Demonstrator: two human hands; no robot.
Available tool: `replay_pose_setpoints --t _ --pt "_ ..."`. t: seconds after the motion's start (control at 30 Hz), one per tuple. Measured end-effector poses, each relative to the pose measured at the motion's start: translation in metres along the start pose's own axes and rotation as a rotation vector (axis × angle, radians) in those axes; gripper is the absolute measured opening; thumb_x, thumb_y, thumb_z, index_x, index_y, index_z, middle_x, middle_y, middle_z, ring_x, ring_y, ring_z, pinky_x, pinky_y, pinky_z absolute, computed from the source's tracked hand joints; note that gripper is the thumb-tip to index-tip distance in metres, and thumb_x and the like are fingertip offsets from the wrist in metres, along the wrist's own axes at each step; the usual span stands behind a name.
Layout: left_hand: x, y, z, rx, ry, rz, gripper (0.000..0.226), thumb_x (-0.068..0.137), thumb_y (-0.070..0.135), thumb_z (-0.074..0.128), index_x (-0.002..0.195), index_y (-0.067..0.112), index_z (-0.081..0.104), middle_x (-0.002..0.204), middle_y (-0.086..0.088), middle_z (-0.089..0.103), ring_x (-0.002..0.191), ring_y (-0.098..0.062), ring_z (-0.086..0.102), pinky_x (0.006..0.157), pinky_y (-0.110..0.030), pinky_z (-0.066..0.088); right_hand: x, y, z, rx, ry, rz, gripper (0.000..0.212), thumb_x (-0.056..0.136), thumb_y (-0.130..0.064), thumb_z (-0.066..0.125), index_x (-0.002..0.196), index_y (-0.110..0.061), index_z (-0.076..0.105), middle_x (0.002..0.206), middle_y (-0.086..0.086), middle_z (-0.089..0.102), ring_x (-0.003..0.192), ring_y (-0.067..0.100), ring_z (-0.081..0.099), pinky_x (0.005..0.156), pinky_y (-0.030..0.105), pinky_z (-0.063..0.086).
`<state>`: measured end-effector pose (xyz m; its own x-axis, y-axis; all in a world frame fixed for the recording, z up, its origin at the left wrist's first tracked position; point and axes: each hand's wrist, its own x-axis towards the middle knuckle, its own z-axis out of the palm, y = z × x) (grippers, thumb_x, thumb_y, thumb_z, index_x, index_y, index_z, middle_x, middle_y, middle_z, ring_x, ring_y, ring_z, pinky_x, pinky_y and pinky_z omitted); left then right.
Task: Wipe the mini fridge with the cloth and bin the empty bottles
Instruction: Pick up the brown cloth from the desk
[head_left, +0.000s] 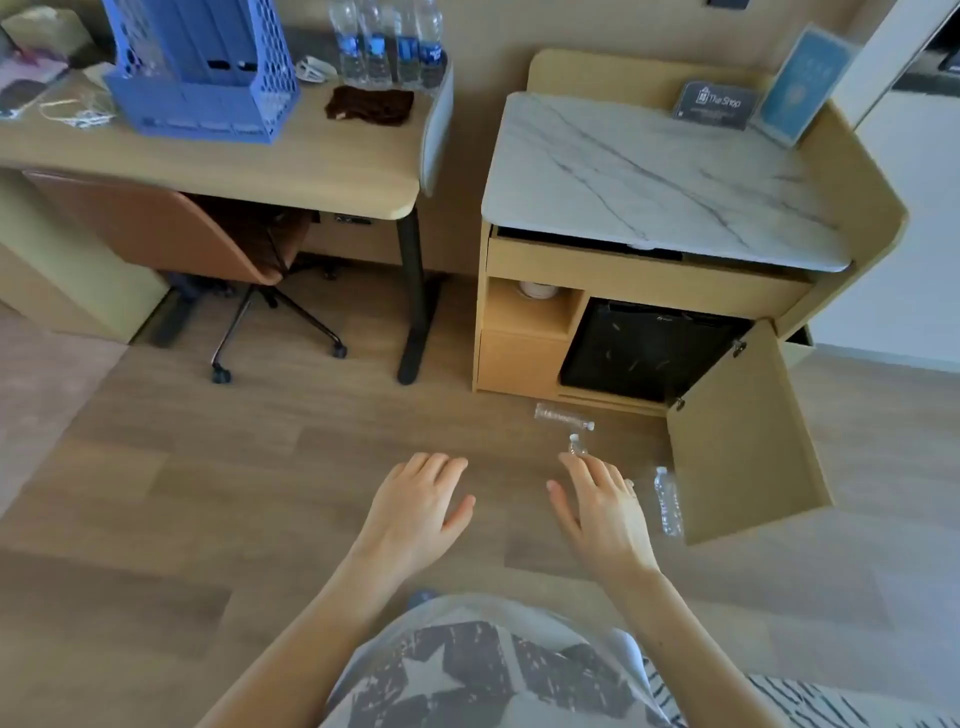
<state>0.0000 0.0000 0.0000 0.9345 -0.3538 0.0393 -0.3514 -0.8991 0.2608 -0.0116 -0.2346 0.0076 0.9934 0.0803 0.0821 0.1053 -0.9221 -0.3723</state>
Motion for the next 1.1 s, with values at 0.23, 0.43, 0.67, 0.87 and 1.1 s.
replay_pose_setpoints --t 0.23,0.43,0.67,0.87,1.1 --pt "-0.002 0.006 -0.007 -0.010 0.052 -0.077 0.038 0.089 0.035 0.064 0.120 0.012 0.065 0.109 0.000 0.069 0.100 -0.020 0.066 0.078 -0.032 0.053 0.004 0.005 -0.005 0.031 -0.029 -0.007 0.033 0.095 -0.023 0.067 0.122 -0.004 0.066 0.115 0.011 0.069 0.106 0.034 0.064 0.085 0.042 0.051" --pt "-0.013 0.008 -0.010 -0.050 0.096 -0.222 0.041 0.094 0.037 0.058 0.128 0.014 0.060 0.119 0.002 0.066 0.107 -0.019 0.062 0.085 -0.032 0.051 0.014 0.005 -0.002 0.074 -0.075 -0.083 0.035 0.098 -0.027 0.061 0.127 -0.007 0.063 0.119 0.008 0.067 0.111 0.032 0.061 0.091 0.043 0.049" --pt "-0.017 -0.004 -0.031 -0.069 0.198 -0.364 0.041 0.093 0.033 0.059 0.128 0.011 0.060 0.119 0.000 0.067 0.107 -0.022 0.062 0.086 -0.033 0.048 0.046 -0.014 -0.004 0.095 -0.050 -0.246 0.035 0.097 -0.028 0.062 0.126 -0.008 0.064 0.122 0.007 0.067 0.112 0.031 0.062 0.091 0.042 0.050" --pt "0.010 -0.036 -0.066 -0.004 0.337 -0.399 0.040 0.093 0.032 0.060 0.126 0.012 0.059 0.115 0.001 0.066 0.104 -0.022 0.060 0.085 -0.035 0.047 0.103 -0.050 -0.007 0.133 0.013 -0.363 0.034 0.098 -0.027 0.061 0.126 -0.008 0.063 0.122 0.008 0.066 0.111 0.028 0.061 0.091 0.041 0.051" --pt "0.041 -0.107 -0.066 -0.001 0.322 -0.440 0.039 0.091 0.033 0.060 0.123 0.012 0.060 0.110 0.001 0.067 0.099 -0.022 0.062 0.082 -0.033 0.048 0.166 -0.092 0.033 0.146 0.002 -0.398 0.032 0.097 -0.025 0.063 0.123 -0.006 0.065 0.119 0.009 0.068 0.107 0.030 0.064 0.088 0.042 0.052"
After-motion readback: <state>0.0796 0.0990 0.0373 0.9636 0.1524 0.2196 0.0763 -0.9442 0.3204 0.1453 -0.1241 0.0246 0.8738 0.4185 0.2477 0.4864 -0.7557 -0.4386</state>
